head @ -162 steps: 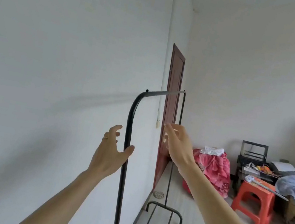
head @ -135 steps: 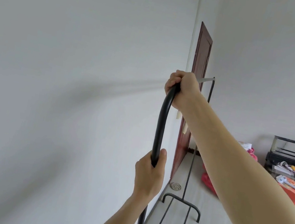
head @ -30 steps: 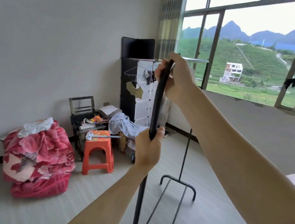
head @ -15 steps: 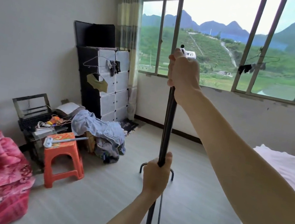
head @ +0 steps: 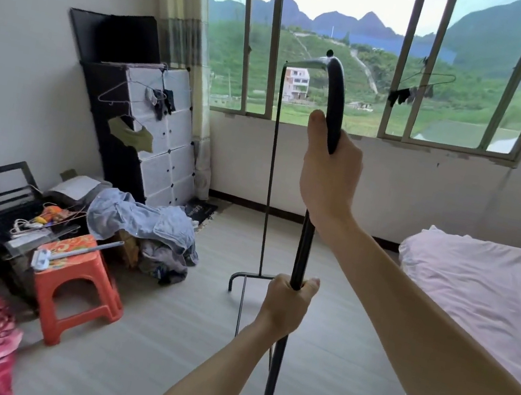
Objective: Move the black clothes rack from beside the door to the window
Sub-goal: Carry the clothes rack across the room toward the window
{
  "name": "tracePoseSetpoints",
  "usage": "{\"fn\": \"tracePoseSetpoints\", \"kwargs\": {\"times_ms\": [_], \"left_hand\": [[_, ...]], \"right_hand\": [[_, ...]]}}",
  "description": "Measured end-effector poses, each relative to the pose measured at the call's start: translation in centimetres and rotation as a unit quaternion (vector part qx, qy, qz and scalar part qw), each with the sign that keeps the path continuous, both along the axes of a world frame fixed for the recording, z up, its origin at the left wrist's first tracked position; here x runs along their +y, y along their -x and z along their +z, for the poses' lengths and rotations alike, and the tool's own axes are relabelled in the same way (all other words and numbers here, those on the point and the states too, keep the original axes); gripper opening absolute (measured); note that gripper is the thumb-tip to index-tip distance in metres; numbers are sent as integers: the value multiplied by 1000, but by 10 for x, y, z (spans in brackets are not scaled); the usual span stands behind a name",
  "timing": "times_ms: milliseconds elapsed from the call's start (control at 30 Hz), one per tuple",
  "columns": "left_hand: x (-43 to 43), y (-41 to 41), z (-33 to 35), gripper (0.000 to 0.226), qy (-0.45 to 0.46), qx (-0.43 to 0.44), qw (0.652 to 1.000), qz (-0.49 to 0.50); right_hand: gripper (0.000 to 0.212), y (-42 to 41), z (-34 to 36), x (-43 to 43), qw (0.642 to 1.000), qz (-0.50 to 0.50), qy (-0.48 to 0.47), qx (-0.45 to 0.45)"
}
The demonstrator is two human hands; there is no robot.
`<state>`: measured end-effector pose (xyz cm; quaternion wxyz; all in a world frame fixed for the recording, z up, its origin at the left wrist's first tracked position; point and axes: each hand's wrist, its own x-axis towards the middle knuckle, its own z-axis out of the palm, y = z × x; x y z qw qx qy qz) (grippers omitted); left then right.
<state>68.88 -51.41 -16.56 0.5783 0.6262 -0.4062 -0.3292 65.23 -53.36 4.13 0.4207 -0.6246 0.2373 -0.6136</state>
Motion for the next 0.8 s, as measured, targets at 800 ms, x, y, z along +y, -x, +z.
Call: {"fn": "tracePoseSetpoints", "kwargs": {"times_ms": [800], "left_hand": [[-244, -50, 18, 61, 48, -151, 980, 123]], "right_hand": [[46, -63, 6, -256, 999, 29, 13, 19]]}}
